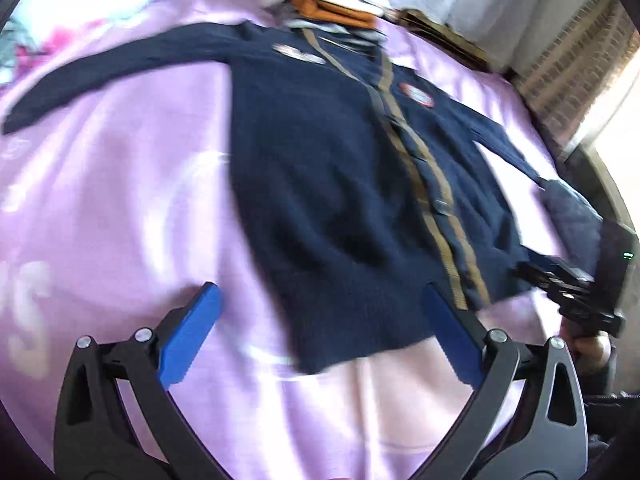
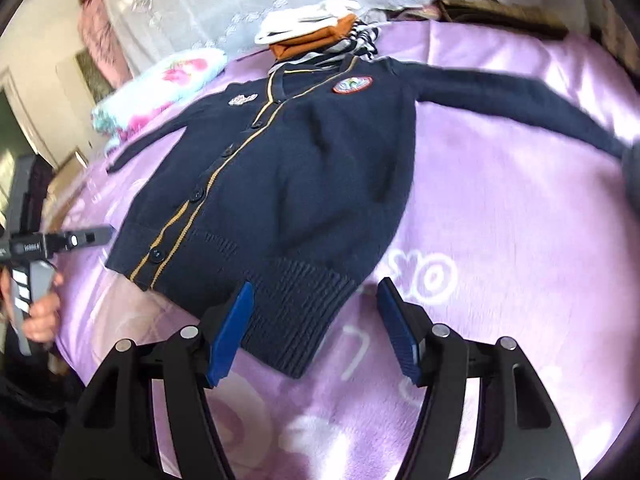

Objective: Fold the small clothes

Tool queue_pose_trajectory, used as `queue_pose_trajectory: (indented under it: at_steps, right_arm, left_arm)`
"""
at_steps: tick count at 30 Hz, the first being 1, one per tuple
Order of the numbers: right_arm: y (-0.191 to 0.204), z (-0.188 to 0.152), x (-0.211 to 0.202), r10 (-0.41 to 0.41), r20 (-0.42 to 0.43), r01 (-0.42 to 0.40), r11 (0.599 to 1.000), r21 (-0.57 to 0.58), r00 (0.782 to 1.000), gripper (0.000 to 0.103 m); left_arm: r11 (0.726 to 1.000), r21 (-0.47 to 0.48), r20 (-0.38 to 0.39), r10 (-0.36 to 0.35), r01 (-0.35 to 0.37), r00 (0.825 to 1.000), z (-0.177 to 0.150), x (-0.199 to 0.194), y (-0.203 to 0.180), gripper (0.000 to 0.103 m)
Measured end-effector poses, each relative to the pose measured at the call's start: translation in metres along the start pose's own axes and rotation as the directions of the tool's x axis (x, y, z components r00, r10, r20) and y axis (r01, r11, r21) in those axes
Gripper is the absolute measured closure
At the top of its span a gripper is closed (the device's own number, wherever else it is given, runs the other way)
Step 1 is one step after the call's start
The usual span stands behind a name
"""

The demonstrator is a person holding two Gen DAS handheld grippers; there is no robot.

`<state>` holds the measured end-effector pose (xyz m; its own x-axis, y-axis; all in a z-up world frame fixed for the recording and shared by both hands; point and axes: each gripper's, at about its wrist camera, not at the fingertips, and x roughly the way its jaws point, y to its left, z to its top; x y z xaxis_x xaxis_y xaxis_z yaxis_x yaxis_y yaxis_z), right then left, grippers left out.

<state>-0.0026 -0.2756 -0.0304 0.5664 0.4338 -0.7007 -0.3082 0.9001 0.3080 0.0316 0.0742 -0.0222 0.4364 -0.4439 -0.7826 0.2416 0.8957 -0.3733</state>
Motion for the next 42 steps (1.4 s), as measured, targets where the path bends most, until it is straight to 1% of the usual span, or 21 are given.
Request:
queue_pose_trajectory:
  at_steps: [2,4,6,7,9,11,14,17,20,22,24,26,27,28,29,30,32,37,39,40,42]
  right_arm:
    - [0.002,0.000,0.002,0.009,0.019,-0.009,1.000,0.007,1.000,0.038]
    - [0.004,0.002,0.006,0.021,0.028,-0.022,1.000,0.018,0.999,0.044]
    - [0.005,0.003,0.006,0.051,0.032,-0.053,0.998,0.035,0.998,0.069]
    - [0.004,0.002,0.005,0.073,0.034,-0.074,0.996,0.041,0.997,0.075]
    - [0.004,0.001,-0.002,0.074,0.048,-0.076,0.996,0.039,0.996,0.088]
    - [0.005,0.001,-0.010,0.082,0.060,-0.084,0.996,0.040,0.995,0.094]
    - [0.006,0.001,-0.020,0.086,0.061,-0.088,0.996,0.027,0.994,0.095]
    - [-0.004,-0.007,-0.005,0.084,-0.007,-0.084,0.995,0.055,0.996,0.095]
    - [-0.007,-0.010,-0.004,0.102,-0.002,-0.102,0.992,0.073,0.995,0.095]
    - [-0.011,-0.006,-0.004,0.123,0.000,-0.122,0.987,0.109,0.992,0.089]
    - [-0.015,-0.002,-0.001,0.177,0.005,-0.175,0.972,0.155,0.984,0.055]
    - [-0.011,0.003,0.006,0.180,0.013,-0.179,0.969,0.168,0.984,0.055]
    - [-0.008,0.006,0.009,0.170,0.019,-0.171,0.973,0.157,0.985,0.062]
    - [-0.004,0.008,0.013,0.155,0.023,-0.157,0.977,0.144,0.988,0.071]
    - [-0.004,0.009,0.016,0.151,0.021,-0.153,0.978,0.142,0.988,0.086]
    - [-0.004,0.010,0.017,0.158,0.022,-0.160,0.976,0.146,0.987,0.091]
    - [-0.001,0.009,0.009,0.146,0.035,-0.149,0.982,0.116,0.989,0.092]
    - [0.013,-0.001,-0.015,0.147,0.007,-0.147,0.989,0.003,0.989,0.093]
    - [0.013,-0.009,-0.001,0.118,-0.075,-0.121,0.992,-0.037,0.990,0.092]
    - [0.010,-0.010,0.001,0.125,-0.066,-0.127,0.991,-0.035,0.990,0.091]
    - [0.003,-0.006,-0.006,0.153,-0.080,-0.153,0.988,0.010,0.985,0.074]
  left_arm:
    - [0.996,-0.024,-0.047,-0.087,0.086,0.995,0.006,0.022,-0.006,0.002]
    - [1.000,0.028,-0.021,-0.011,0.012,1.000,0.009,0.034,-0.016,0.002]
    - [0.999,0.033,-0.004,0.007,-0.007,1.000,0.010,0.036,-0.019,0.005]
    - [1.000,0.028,0.008,0.007,-0.007,1.000,0.009,0.033,-0.018,0.012]
    - [1.000,0.003,0.024,0.004,-0.004,1.000,0.006,0.024,-0.010,0.048]
    - [0.997,-0.025,0.024,-0.066,0.067,0.998,0.002,0.016,-0.002,0.075]
    - [0.998,-0.014,0.032,-0.055,0.056,0.998,-0.004,0.005,-0.003,0.084]
    - [0.999,0.004,0.022,-0.038,0.038,0.999,-0.011,0.006,-0.001,0.085]
    - [0.995,-0.054,0.002,-0.087,0.087,0.996,-0.012,0.011,0.010,0.083]
    - [0.994,-0.072,-0.003,-0.084,0.083,0.996,-0.008,0.010,0.012,0.068]
    - [0.985,-0.106,0.008,-0.138,0.138,0.990,-0.002,0.012,0.015,0.042]
    - [0.986,-0.107,0.022,-0.124,0.125,0.992,0.005,0.016,0.012,0.031]
    - [0.991,-0.094,0.023,-0.088,0.090,0.996,0.010,0.021,0.007,0.030]
    - [0.995,-0.079,0.021,-0.066,0.068,0.998,0.013,0.024,0.003,0.031]
    - [0.998,-0.054,0.023,-0.035,0.036,0.999,0.016,0.028,-0.001,0.044]
    - [0.999,-0.038,0.026,-0.013,0.014,1.000,0.017,0.031,-0.003,0.060]
    - [0.998,-0.041,0.032,-0.048,0.049,0.998,0.015,0.024,-0.001,0.084]
    - [0.999,0.008,0.050,-0.051,0.051,0.997,-0.002,-0.004,-0.006,0.087]
    - [1.000,0.024,0.009,-0.017,0.017,1.000,-0.008,0.006,-0.005,0.077]
    - [1.000,0.010,-0.022,0.002,-0.002,1.000,-0.010,0.015,0.000,0.073]
    - [0.999,-0.021,-0.017,-0.030,0.030,0.999,-0.009,0.009,0.008,0.067]
